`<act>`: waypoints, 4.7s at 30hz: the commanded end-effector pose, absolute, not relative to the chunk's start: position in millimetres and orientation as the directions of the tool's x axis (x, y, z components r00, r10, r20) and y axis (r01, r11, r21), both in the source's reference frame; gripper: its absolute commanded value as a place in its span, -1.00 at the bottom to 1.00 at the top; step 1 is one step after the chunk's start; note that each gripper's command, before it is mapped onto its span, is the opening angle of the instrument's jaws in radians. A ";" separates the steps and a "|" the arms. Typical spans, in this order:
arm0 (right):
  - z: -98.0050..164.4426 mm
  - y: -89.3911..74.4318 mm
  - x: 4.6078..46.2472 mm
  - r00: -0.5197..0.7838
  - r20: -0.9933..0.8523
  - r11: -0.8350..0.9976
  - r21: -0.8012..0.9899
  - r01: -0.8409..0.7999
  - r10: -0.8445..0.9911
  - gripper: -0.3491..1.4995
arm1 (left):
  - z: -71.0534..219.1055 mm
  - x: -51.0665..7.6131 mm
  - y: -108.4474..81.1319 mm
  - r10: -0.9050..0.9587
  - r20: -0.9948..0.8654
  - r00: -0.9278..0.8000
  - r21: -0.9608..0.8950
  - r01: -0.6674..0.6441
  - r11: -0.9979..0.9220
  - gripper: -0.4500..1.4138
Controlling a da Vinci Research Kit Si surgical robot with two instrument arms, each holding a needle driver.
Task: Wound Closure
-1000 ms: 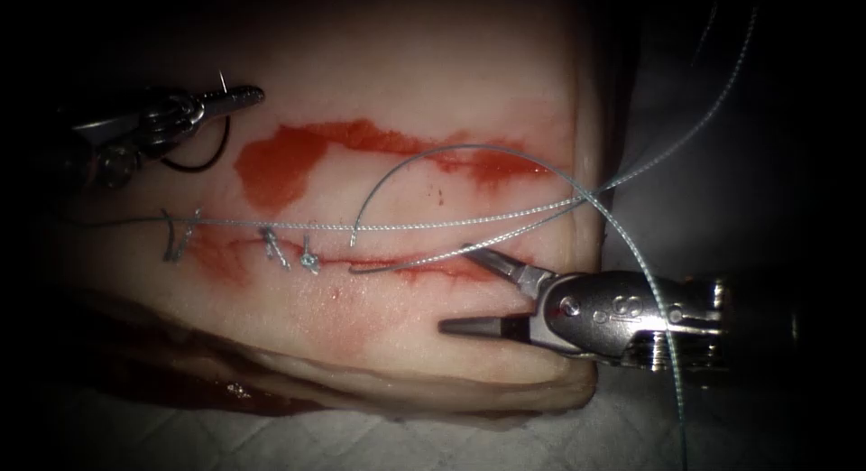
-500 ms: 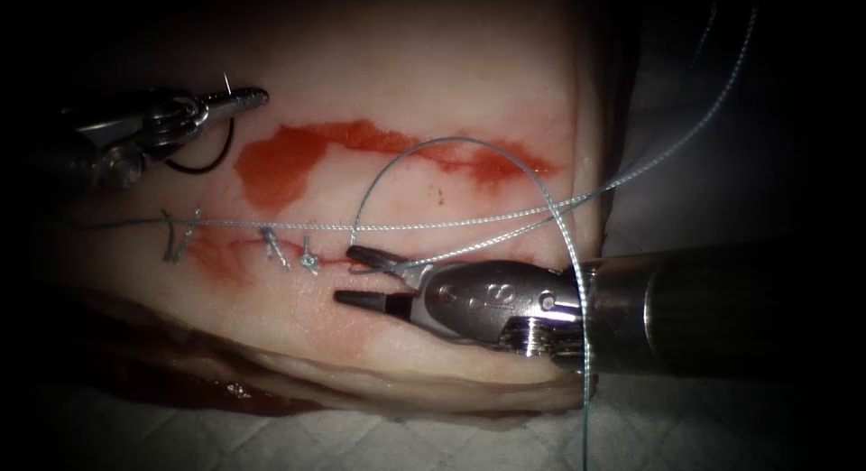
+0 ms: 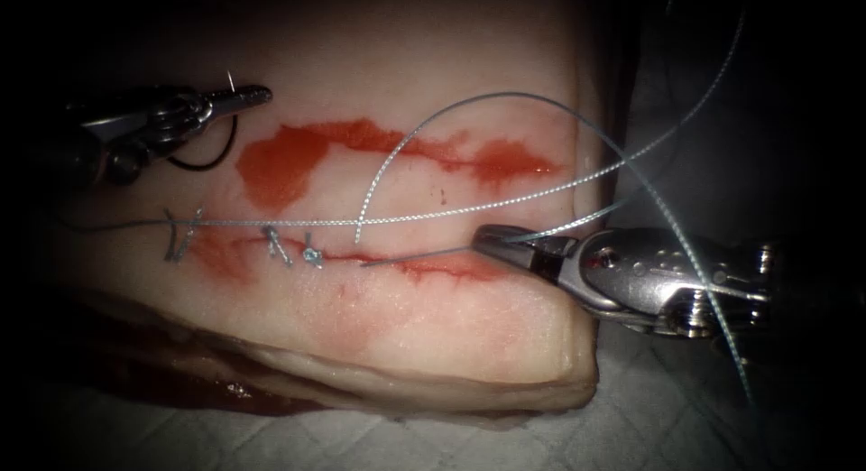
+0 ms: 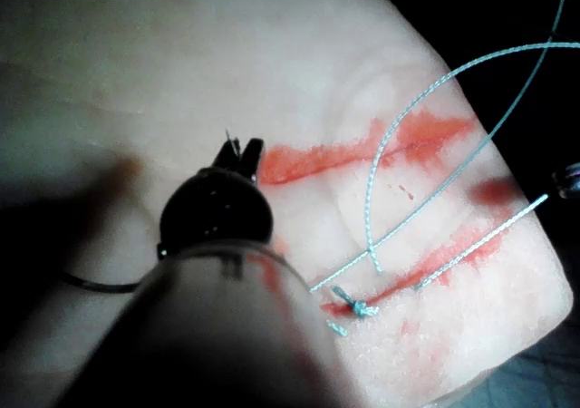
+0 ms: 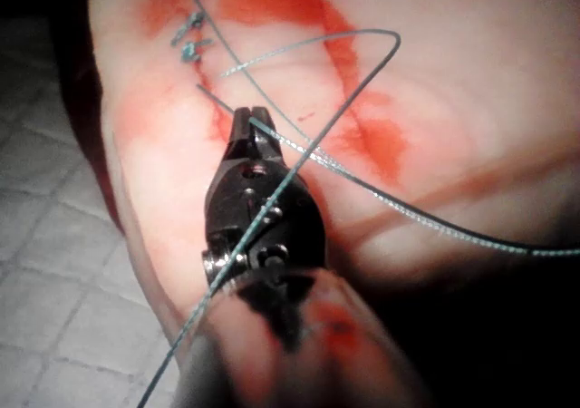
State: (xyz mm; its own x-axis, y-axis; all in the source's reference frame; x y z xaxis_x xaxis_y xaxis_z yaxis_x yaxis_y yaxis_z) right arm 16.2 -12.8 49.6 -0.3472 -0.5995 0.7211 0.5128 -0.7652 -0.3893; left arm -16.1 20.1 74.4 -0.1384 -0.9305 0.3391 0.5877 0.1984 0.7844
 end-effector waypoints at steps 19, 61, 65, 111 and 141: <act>50.7 -1.1 -11.5 -0.290 0.685 -0.473 -0.090 0.876 -0.668 -1.00 | 75.8 -17.2 20.0 -0.931 0.341 -0.130 0.776 0.599 0.201 -1.00; 56.0 -18.6 27.9 -0.089 0.739 -0.699 -0.582 0.415 -0.668 0.05 | 75.6 -18.0 19.4 -0.931 0.340 -0.131 0.778 0.596 0.200 -0.87; 57.3 -19.0 30.3 -0.079 0.739 -0.692 -0.580 0.430 -0.669 0.02 | 75.6 -18.1 19.4 -0.931 0.340 -0.131 0.778 0.596 0.200 -0.87; 51.4 -1.4 -7.6 0.063 0.735 -0.410 -0.445 0.796 -0.675 -1.00 | 72.2 -18.3 20.2 -0.925 0.362 -0.116 0.809 0.531 0.250 0.42; 50.4 -5.4 0.5 0.140 0.717 -0.499 -0.598 0.628 -0.683 -0.09 | 72.6 -18.8 19.7 -0.923 0.366 -0.115 0.809 0.530 0.254 0.41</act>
State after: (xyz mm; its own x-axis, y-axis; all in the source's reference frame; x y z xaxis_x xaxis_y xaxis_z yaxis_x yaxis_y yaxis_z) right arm -1.5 -4.8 50.3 0.1334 -0.6793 0.7216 0.6256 -0.5070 -0.5929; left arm -18.3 19.5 72.2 -0.1152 -0.9235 0.3658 0.5310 0.2540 0.8084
